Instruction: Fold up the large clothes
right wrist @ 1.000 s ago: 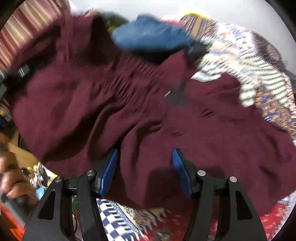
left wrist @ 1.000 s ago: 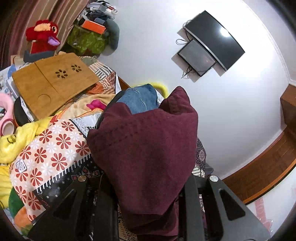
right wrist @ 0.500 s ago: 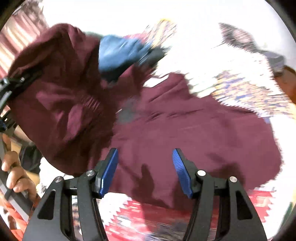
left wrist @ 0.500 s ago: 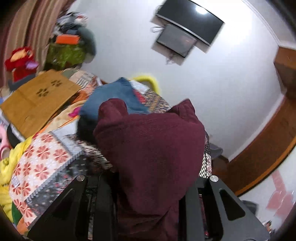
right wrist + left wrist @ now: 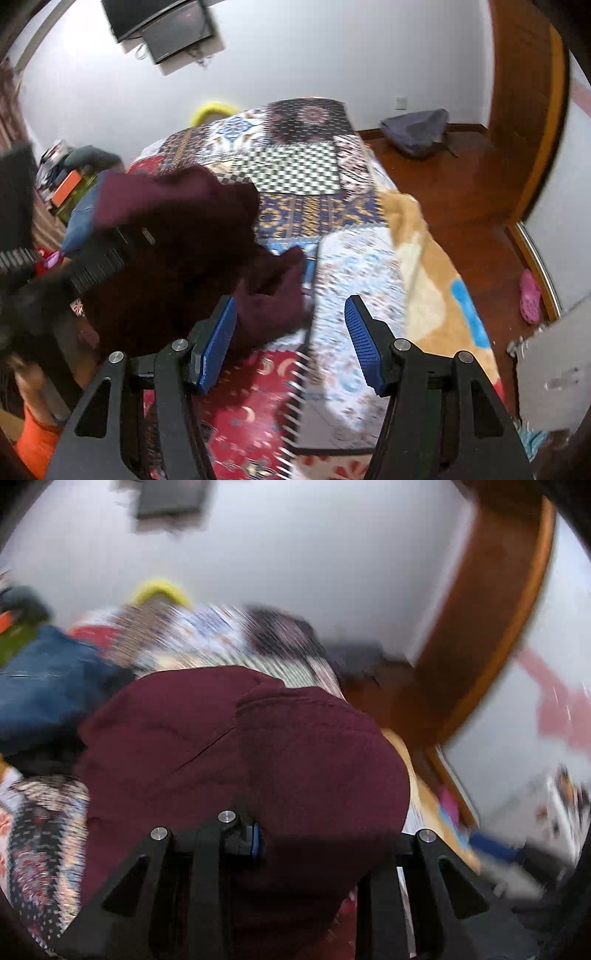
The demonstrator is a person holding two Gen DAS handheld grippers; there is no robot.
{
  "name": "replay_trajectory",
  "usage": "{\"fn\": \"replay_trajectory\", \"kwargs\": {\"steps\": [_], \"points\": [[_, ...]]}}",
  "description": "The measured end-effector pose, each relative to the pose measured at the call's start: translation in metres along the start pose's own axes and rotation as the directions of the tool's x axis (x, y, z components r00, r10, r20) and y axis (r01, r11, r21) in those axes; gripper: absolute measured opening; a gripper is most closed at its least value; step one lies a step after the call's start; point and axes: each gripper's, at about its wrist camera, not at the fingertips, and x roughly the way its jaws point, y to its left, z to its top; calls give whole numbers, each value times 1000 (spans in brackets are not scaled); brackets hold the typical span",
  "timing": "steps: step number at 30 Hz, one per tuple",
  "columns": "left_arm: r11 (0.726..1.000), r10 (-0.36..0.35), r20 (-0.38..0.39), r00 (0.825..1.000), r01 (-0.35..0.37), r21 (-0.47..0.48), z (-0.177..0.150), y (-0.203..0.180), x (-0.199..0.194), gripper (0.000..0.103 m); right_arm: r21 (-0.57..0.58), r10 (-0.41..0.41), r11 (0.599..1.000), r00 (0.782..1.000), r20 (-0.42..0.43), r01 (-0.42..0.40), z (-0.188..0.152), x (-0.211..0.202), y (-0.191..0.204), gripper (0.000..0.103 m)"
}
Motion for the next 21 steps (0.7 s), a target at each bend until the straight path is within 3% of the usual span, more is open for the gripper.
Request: {"fn": "replay_trajectory", "kwargs": {"steps": [3,5,7,14,15,18,21], "points": [[996,-6,-118,993,16,86,-21,-13,24,31,16,-9,1000,1000,-8,9,-7,-6,-4,57],[988,12,-148,989,12,156,-33,-21,28,33,13,-9,1000,1000,-6,9,-10,-13,-6,57],[981,19,-141,990,9,195,-38,-26,20,38,-2,-9,1000,1000,2,9,-11,-19,-6,57],[973,-97,-155,983,126,193,-41,-16,-27,54,-6,33,999,997,66,-33,-10,-38,5,57],[972,-120,-144,982,146,187,-43,-13,-38,61,-6,45,999,996,71,-45,-9,-40,9,57],[970,-154,-82,985,167,179,-48,-4,-65,66,-40,77,996,993,85,-74,-4,-42,24,57],[971,-130,-49,990,137,196,-57,13,-89,69,-102,101,991,991,90,-92,0,-39,45,57]]}}
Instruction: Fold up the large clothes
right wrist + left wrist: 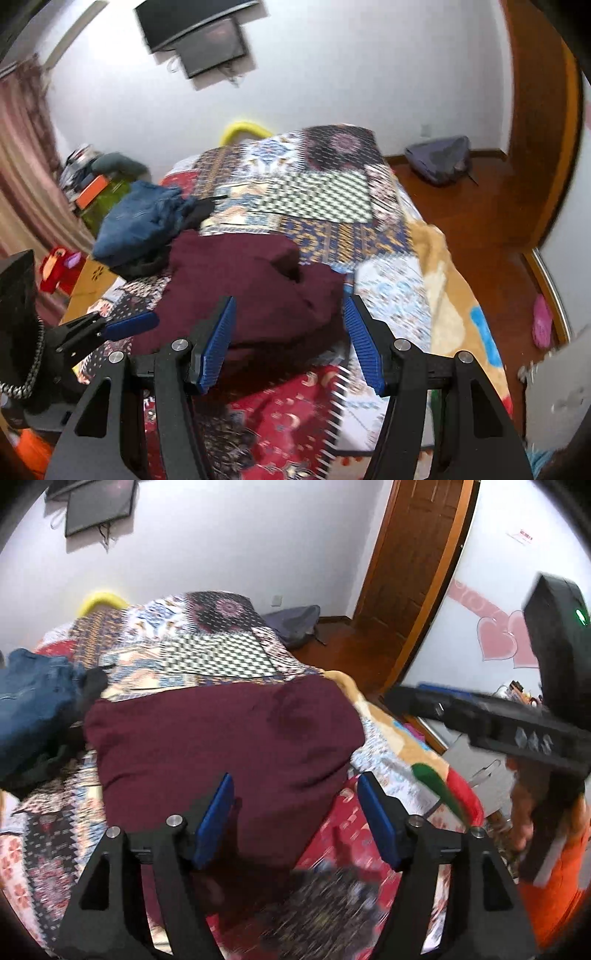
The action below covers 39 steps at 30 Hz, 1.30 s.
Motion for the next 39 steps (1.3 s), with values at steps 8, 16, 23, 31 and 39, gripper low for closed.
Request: {"fn": "replay_trajectory", "kwargs": {"steps": [8,16,23,31,39], "points": [[976,191,-21,981,-193,-100,-17,69,-21,70,-103,8,994,995,-95,-18,10,47,42,57],[970,177,-174,969,-201,-134,-54,99,22,74,-213,-152,970,977,-149,118,-5,64,24,75],[972,163,-184,969,-190,-141,-87,94,28,88,-65,-36,998,972,-233,21,-30,78,-26,85],[969,195,-224,955,-222,-104,-102,89,19,88,110,67,993,955,-290,-37,-40,72,-43,85],[956,269,-118,956,-280,-90,-76,91,-24,88,57,28,998,965,-262,-13,-29,49,-32,85]]}}
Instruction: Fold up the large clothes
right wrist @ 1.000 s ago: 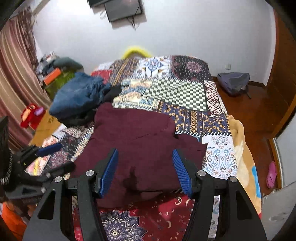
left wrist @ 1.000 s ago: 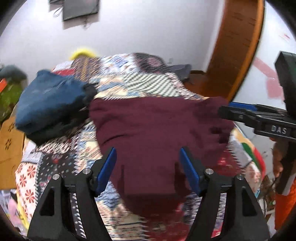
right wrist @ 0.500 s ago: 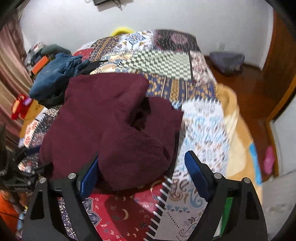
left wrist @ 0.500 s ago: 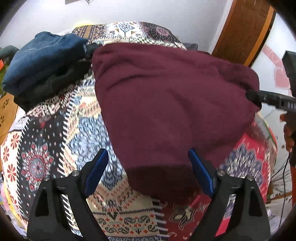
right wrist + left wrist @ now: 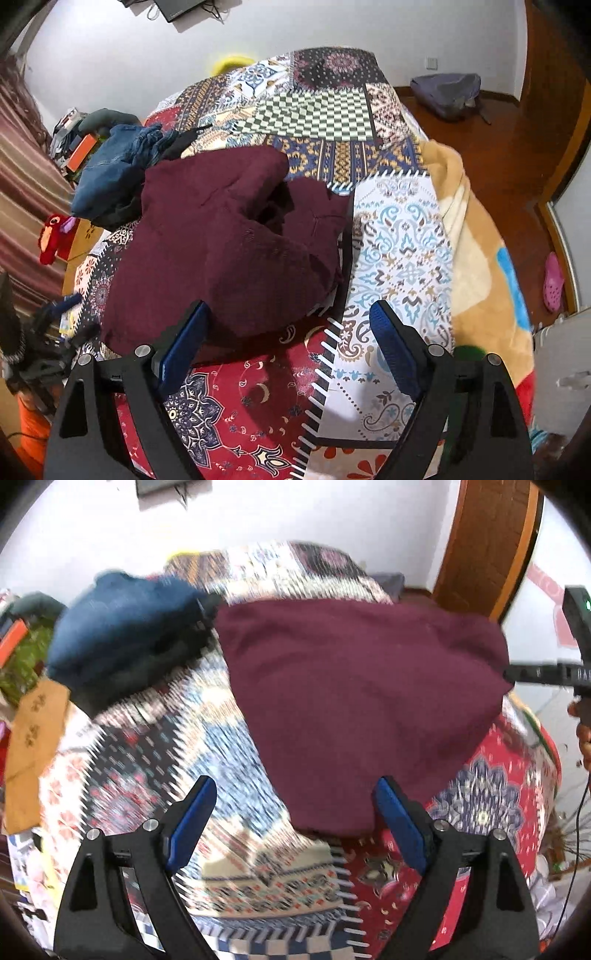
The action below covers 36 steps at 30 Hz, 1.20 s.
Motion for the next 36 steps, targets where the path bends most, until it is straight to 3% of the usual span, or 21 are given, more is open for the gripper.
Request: {"fn": "replay_trajectory", "kwargs": {"steps": [5,11,13,17,19,22,28,33,36], "points": [[994,2,53,999,4,-111,28,26,-4,91,-11,22,1000,999,35,-21,9,-4,7,88],[960,-97,-40,994,83,-266,39,47,44,91,56,82,995,994,-77,-78,17,40,3,87],[947,-153,-77,985,123,-298,35,46,61,91,116,150,983,984,-94,-139,18,49,-6,88],[875,-296,-83,952,235,-423,30,55,88,93,239,272,941,956,-113,-239,23,65,-28,88],[845,-334,-81,939,260,-468,32,62,96,94,282,305,923,944,-125,-261,26,75,-38,89],[807,-388,-88,917,292,-513,34,66,112,96,321,332,906,933,-139,-274,30,86,-44,94],[698,-518,-73,852,373,-611,36,74,147,99,295,321,917,936,-143,-269,36,98,-38,99],[704,-528,-86,845,379,-600,45,67,157,102,272,300,928,944,-138,-255,41,100,-36,99],[705,-528,-70,846,391,-591,47,65,156,98,244,284,937,952,-114,-250,40,96,-35,92]]}}
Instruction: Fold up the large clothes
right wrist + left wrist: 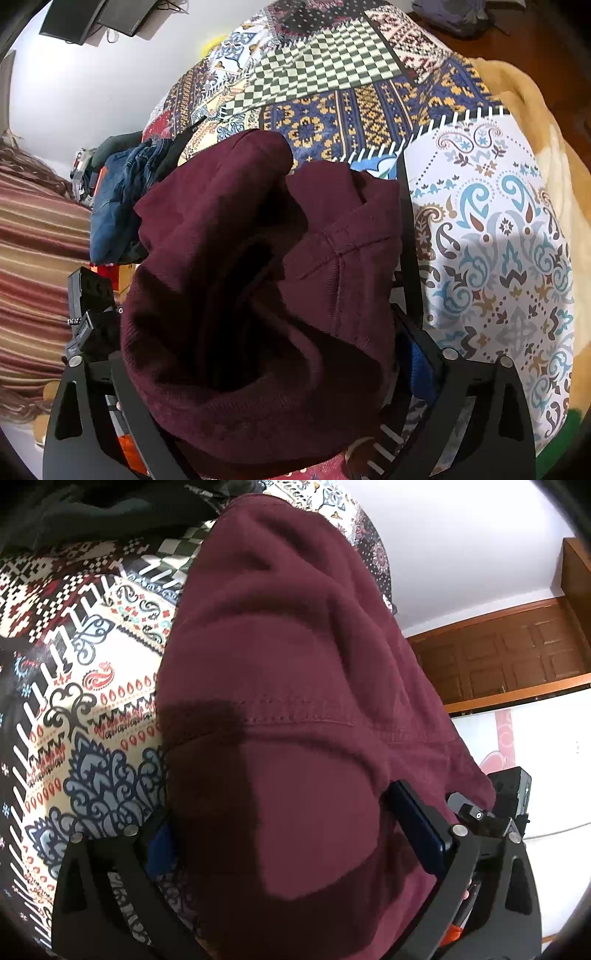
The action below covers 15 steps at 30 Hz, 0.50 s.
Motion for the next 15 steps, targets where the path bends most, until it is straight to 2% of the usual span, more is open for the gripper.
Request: {"fn": "replay_trajectory", "kwargs": {"steps": [2,5,8,9,11,15], "points": [[999,18,10,1000,-18,29,-2,-5,-1,88,-37,-6,999,999,36,7,-3,-7,4,76],[998,18,26,999,-20,61,-8,-10,-14,73,-67,-3,998,998,56,7,-4,-15,10,59],[996,9,49,999,-13,91,-12,-23,-27,56,-87,7,996,998,61,-2,-4,-20,17,48],[995,7,52,999,-12,101,-11,-26,-32,49,-93,12,996,998,63,-6,-4,-21,21,46],[991,6,76,997,-17,133,-13,-39,-45,42,-105,20,994,997,74,-12,-3,-25,30,44],[981,7,133,991,-33,194,-11,-61,-82,39,-132,49,991,992,120,-33,1,-43,49,42]]}}
